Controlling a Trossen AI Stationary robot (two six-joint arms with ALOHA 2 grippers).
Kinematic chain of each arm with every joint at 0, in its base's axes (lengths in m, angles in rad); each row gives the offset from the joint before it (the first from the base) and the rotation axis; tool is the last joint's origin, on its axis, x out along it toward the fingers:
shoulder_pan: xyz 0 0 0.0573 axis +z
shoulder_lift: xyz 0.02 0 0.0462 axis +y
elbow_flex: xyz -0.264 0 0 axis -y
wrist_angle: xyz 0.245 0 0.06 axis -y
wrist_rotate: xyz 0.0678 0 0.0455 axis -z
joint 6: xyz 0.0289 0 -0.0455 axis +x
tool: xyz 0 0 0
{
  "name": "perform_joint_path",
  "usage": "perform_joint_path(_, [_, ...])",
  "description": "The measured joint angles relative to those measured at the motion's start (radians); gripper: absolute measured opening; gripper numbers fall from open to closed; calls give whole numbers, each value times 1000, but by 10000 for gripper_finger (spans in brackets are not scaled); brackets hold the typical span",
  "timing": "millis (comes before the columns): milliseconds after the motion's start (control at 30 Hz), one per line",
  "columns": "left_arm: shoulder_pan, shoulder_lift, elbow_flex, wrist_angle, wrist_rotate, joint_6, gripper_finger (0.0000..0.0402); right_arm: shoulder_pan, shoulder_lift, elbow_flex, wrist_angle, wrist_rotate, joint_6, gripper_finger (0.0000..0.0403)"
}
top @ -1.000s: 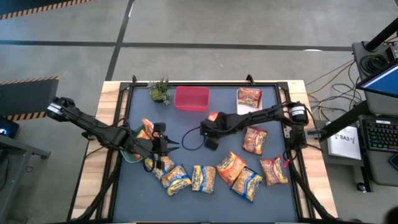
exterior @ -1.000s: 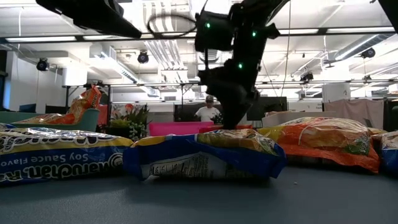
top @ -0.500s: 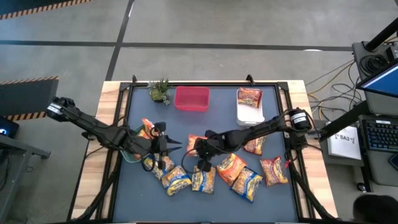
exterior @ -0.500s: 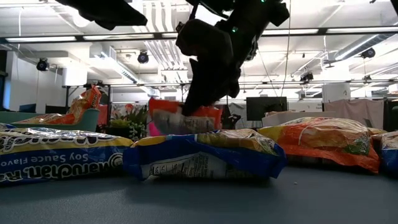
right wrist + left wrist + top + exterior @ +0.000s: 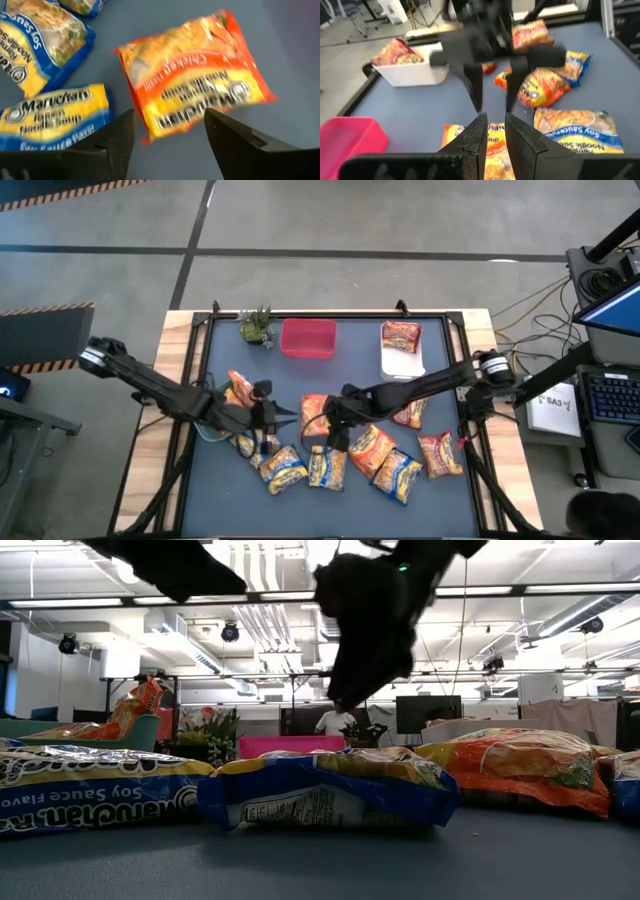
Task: Sort Maruchan noodles
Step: Put the orange noodle pack into the green bin
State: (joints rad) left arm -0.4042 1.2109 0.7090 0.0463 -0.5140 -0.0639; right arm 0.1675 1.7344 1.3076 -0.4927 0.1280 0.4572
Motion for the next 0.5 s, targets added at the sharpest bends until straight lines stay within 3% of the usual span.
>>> perform_joint_path(133, [1,109,0,61,1,3,48,-1,-78,-81,17,-1,78,238])
perform_joint_path(333, [34,256,-1,124,7,-9,48,-24,-145,-241,204,-33,234,255])
perform_joint_path(500, [83,337,0,127,106,-57,38,-46,-156,-359,401,-67,340,268])
